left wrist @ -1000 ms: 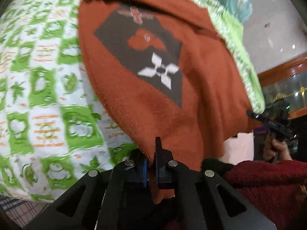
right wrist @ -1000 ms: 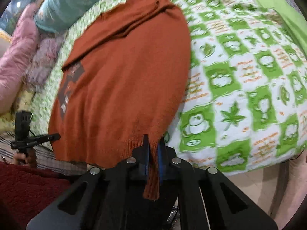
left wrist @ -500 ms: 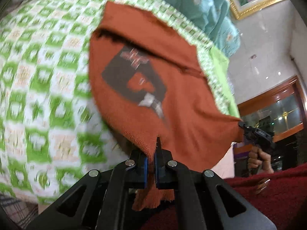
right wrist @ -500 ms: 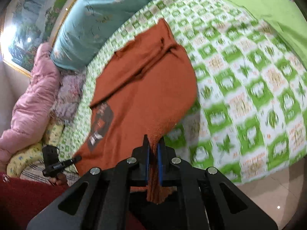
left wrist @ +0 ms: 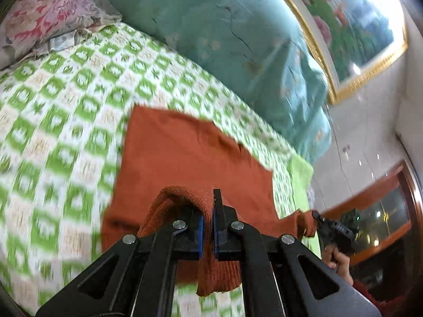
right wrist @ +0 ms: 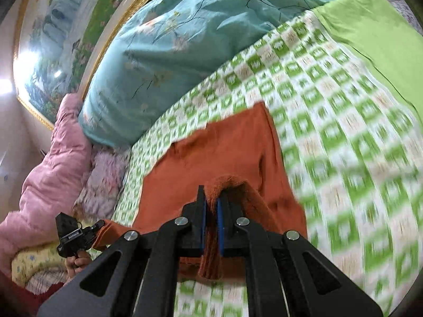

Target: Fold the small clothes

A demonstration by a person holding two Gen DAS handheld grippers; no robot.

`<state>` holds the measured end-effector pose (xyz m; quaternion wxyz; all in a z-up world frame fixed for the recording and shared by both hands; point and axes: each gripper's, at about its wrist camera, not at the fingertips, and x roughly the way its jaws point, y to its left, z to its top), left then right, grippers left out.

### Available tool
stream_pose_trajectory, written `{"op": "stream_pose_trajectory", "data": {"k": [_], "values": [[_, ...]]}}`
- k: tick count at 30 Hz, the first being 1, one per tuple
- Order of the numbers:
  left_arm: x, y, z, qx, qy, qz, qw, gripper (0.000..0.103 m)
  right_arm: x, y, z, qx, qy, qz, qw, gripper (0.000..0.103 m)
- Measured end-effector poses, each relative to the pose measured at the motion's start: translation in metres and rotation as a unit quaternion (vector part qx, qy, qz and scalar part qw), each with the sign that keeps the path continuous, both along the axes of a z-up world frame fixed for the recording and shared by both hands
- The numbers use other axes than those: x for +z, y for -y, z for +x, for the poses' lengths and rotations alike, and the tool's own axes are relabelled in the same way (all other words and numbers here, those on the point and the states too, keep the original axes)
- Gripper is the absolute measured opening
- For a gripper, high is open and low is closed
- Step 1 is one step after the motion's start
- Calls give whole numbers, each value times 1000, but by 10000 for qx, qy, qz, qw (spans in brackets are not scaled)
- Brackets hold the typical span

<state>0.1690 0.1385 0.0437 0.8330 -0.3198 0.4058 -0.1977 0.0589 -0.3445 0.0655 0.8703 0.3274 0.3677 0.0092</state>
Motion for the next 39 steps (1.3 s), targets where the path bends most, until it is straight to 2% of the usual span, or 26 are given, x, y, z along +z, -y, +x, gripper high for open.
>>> {"op": "stream_pose_trajectory", "data": {"k": [3, 10, 17, 25, 27, 29, 32, 35, 37, 39], "values": [[-8, 1, 40, 152, -52, 78, 9998, 3, -9, 15, 36, -20, -35, -43, 10000, 8], [-36, 1, 89, 335, -371, 270, 9984, 3, -49, 46, 100, -117, -484, -17, 9988, 8], [-72, -1, 118, 506, -769, 481, 9946, 3, -93, 62, 127, -139, -951, -8, 9954, 8], [-88, 3, 125, 516, -1072, 792, 9897, 6, -104, 65, 137, -54, -1147, -73, 9934, 10], [-84, 6, 123, 494, -1170, 828, 9884, 15, -102, 66, 139, -48, -1210, -58, 9926, 11], [-70, 12, 113, 391, -1179, 1002, 9872, 36, -94, 66, 138, -35, -1237, -81, 9923, 13], [-50, 28, 85, 65, -1015, 893, 9908, 45, -71, 58, 126, -11, -1093, -406, 9932, 17], [-48, 60, 60, -511, -1039, 826, 9898, 49, -54, 38, 112, 12, -1034, -925, 9903, 26], [-61, 94, 48, -1064, -1190, 952, 9826, 49, -45, 19, 105, 124, -989, -1238, 9873, 30], [-75, 114, 45, -1345, -1277, 1116, 9763, 49, -40, -1, 102, 449, -840, -1346, 9863, 30]]}}
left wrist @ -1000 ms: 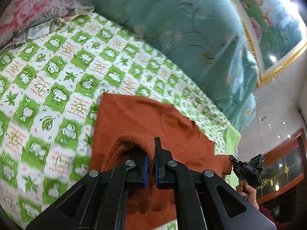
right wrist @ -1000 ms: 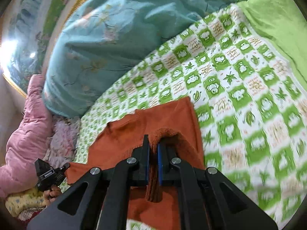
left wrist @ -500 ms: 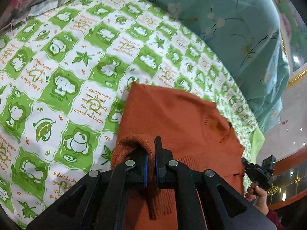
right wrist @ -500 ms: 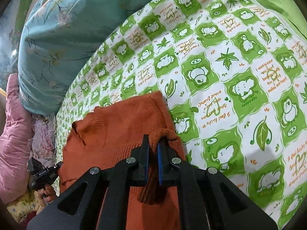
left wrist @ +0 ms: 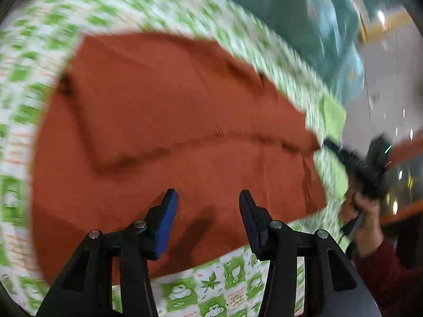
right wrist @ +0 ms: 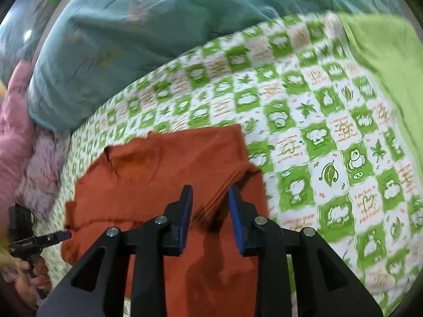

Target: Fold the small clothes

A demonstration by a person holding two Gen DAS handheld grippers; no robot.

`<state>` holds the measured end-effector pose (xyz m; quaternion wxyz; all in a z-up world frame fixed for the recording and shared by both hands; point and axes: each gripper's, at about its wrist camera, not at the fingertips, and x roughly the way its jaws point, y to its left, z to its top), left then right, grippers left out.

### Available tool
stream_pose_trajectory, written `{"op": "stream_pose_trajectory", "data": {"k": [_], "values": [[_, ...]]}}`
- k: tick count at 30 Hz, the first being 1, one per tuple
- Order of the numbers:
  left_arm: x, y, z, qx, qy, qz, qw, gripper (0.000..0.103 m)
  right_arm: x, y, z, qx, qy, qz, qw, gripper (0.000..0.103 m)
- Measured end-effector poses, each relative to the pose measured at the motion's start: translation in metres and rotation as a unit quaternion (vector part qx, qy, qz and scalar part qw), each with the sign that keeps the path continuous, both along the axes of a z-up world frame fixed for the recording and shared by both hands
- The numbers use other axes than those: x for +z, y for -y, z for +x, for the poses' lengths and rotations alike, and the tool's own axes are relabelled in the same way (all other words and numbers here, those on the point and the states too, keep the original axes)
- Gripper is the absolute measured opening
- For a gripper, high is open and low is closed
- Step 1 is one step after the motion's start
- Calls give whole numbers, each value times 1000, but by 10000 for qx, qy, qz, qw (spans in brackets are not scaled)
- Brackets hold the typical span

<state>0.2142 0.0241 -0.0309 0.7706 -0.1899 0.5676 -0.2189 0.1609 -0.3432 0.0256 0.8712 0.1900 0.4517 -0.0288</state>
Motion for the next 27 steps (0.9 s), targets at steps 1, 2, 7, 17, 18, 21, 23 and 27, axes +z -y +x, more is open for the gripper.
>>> {"op": "stream_pose_trajectory", "data": {"k": [1, 2, 7, 17, 18, 21, 23, 27], "values": [[-10, 10, 3, -97, -71, 191, 9997, 49, -3, -19, 2, 437, -29, 160, 9989, 30], [-15, 15, 7, -143, -98, 251, 9995, 49, -9, -32, 6, 773, -190, 299, 9964, 30], [-19, 12, 53, -324, -248, -124, 9991, 51, -63, -87, 34, 2324, -1246, 277, 9642, 30], [28, -70, 150, 1264, 640, 732, 9872, 54, -43, 22, 104, -24, -462, -386, 9982, 29], [31, -79, 152, 1452, 633, 672, 9851, 54, -39, 28, 104, -145, -411, -426, 9981, 29], [35, -96, 142, 1753, 637, 554, 9809, 54, -32, 30, 96, -210, -349, -393, 9984, 29], [33, -98, 128, 1795, 576, 535, 9806, 54, -29, 25, 87, -170, -337, -373, 9986, 29], [25, -85, 84, 1720, 423, 413, 9833, 54, -23, 9, 59, -107, -353, -228, 9991, 29]]}}
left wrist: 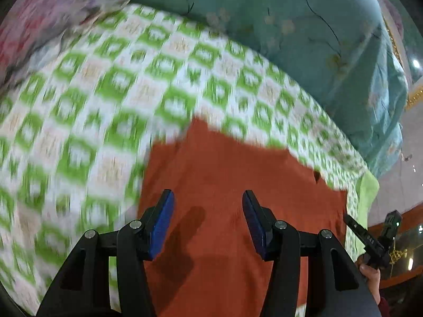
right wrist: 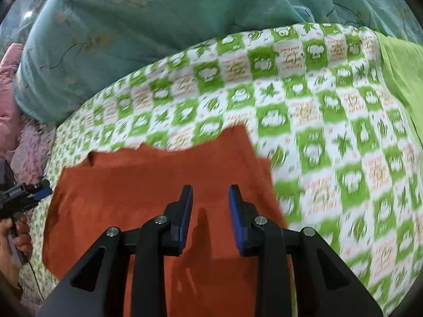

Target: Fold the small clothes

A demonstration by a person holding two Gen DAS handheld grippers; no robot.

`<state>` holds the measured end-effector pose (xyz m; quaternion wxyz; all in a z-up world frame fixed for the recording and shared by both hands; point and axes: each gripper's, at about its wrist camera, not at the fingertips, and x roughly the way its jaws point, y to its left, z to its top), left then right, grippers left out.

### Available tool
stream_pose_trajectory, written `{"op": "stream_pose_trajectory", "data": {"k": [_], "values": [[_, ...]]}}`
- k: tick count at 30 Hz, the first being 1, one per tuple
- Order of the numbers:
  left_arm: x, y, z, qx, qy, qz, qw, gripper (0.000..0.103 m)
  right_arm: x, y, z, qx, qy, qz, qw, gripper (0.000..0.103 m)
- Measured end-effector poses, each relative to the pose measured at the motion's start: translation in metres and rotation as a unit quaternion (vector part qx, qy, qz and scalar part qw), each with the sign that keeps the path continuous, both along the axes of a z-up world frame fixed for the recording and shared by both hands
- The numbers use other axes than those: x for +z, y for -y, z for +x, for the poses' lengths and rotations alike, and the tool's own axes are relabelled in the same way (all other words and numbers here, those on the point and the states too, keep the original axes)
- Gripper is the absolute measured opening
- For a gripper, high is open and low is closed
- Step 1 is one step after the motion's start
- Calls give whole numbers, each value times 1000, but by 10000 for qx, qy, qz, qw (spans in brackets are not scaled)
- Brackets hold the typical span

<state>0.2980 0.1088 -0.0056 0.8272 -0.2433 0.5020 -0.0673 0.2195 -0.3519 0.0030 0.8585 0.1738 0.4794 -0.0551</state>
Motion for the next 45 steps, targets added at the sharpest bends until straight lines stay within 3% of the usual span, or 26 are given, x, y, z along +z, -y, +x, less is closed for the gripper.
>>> {"op": "stream_pose_trajectory", "data": {"k": [10, 15, 20, 23, 29, 34, 39, 42, 43, 45], "values": [[-15, 19, -123, -283, -359, -641, 9969, 57, 6, -59, -74, 12, -274, 361, 9990, 34], [-25, 24, -153, -488, -575, -867, 9934, 58, 16, -82, -113, -91, -318, 354, 9988, 38], [-25, 34, -175, -631, -614, -709, 9936, 60, 17, -96, -129, -75, -310, 381, 9988, 41], [-26, 32, -188, -347, -640, -774, 9943, 66, 10, -102, -129, 65, -490, 546, 9973, 42], [-46, 19, -192, 213, -811, -1027, 9912, 67, 8, -111, -129, 401, -584, 557, 9959, 46], [-62, -7, -189, 915, -704, -1572, 9808, 67, 9, -107, -128, 450, -647, 573, 9952, 46], [-63, -20, -177, 1230, -483, -1572, 9787, 66, 9, -106, -124, 557, -703, 584, 9943, 46], [-61, -23, -162, 1378, -317, -1393, 9801, 63, 8, -106, -122, 641, -718, 608, 9935, 46], [-59, -23, -157, 1377, -258, -1290, 9817, 57, 8, -105, -120, 660, -725, 628, 9932, 46], [-55, -21, -148, 1281, -192, -1122, 9852, 32, 7, -102, -118, 679, -731, 648, 9929, 46]]}}
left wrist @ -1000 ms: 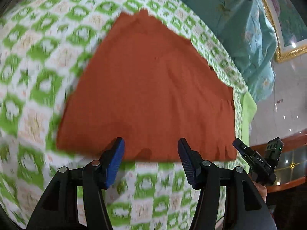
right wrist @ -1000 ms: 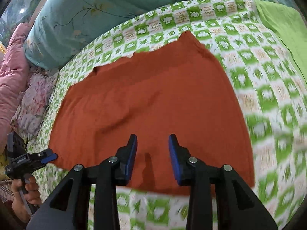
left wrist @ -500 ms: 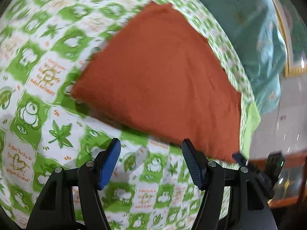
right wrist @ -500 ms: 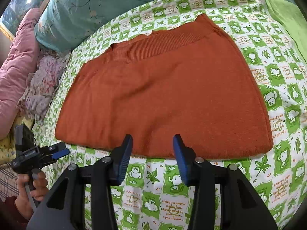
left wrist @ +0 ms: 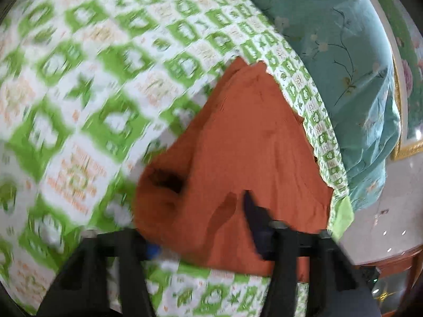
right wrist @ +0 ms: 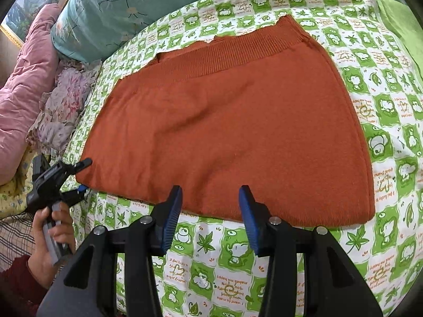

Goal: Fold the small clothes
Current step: 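Grasp the orange sweater's side edge with the left gripper and fold it over, then pinch the folded edge with the right gripper while the left gripper releases it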

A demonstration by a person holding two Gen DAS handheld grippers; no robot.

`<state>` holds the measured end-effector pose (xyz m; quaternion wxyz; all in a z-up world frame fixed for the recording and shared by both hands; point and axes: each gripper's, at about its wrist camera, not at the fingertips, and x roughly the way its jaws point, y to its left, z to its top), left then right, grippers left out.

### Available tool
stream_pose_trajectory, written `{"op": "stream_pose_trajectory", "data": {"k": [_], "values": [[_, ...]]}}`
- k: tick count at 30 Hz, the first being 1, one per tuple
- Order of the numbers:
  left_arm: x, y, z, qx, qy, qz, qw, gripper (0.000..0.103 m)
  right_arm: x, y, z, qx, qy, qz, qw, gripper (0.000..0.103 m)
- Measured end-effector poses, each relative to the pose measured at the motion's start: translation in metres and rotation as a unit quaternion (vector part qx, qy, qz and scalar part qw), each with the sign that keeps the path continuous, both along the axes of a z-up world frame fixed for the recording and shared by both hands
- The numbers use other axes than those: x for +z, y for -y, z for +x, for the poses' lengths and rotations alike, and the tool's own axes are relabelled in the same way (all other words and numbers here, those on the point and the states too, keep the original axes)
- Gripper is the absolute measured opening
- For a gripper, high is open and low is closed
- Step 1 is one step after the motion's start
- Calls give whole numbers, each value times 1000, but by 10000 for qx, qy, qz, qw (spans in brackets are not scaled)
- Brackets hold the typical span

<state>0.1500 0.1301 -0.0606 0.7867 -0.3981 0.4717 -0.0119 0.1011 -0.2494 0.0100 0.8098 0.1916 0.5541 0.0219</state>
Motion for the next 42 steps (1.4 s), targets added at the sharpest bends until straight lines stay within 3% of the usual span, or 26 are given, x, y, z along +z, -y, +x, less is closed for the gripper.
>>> {"op": "stream_pose_trajectory", "data": {"k": [1, 2, 8, 13, 17, 20, 24, 29, 34, 35, 36, 37, 42], "values": [[4, 2, 5, -78, 26, 133, 9999, 19, 0, 2, 1, 1, 3, 9, 10000, 46], [9, 5, 8, -117, 85, 243, 9996, 14, 0, 5, 2, -16, 14, 31, 10000, 46], [65, 59, 15, -842, 782, 999, 9883, 11, 8, 30, 6, -161, 135, 228, 9995, 46], [95, 142, 31, -1804, 1231, 1029, 9704, 11, 14, 57, 16, -388, 255, 501, 9977, 46], [80, 204, 39, -2495, 1167, 1000, 9561, 10, 14, 76, 28, -529, 280, 735, 9955, 46], [51, 236, 44, -2831, 847, 1126, 9487, 10, 8, 82, 40, -478, 197, 866, 9949, 46], [42, 238, 44, -2895, 780, 1221, 9461, 10, -9, 73, 67, -223, -40, 1298, 9913, 46], [48, 242, 36, -3067, 876, 1555, 9349, 10, -26, 44, 113, 164, -75, 1669, 9858, 51], [52, 251, 35, -3143, 907, 1850, 9267, 10, -52, 22, 156, 205, -218, 2050, 9783, 53], [54, 251, 35, -3150, 920, 1875, 9258, 10, -53, 20, 161, 255, -207, 2004, 9792, 46], [57, 252, 35, -3154, 941, 1903, 9249, 10, -52, 16, 165, 338, -210, 1851, 9819, 20], [63, 254, 35, -3161, 991, 1923, 9237, 10, -50, 13, 168, 409, -255, 1662, 9849, 15], [89, 272, 38, -3416, 1293, 1657, 9160, 11, 0, 23, 161, 725, 362, 1432, 9864, 14]]}}
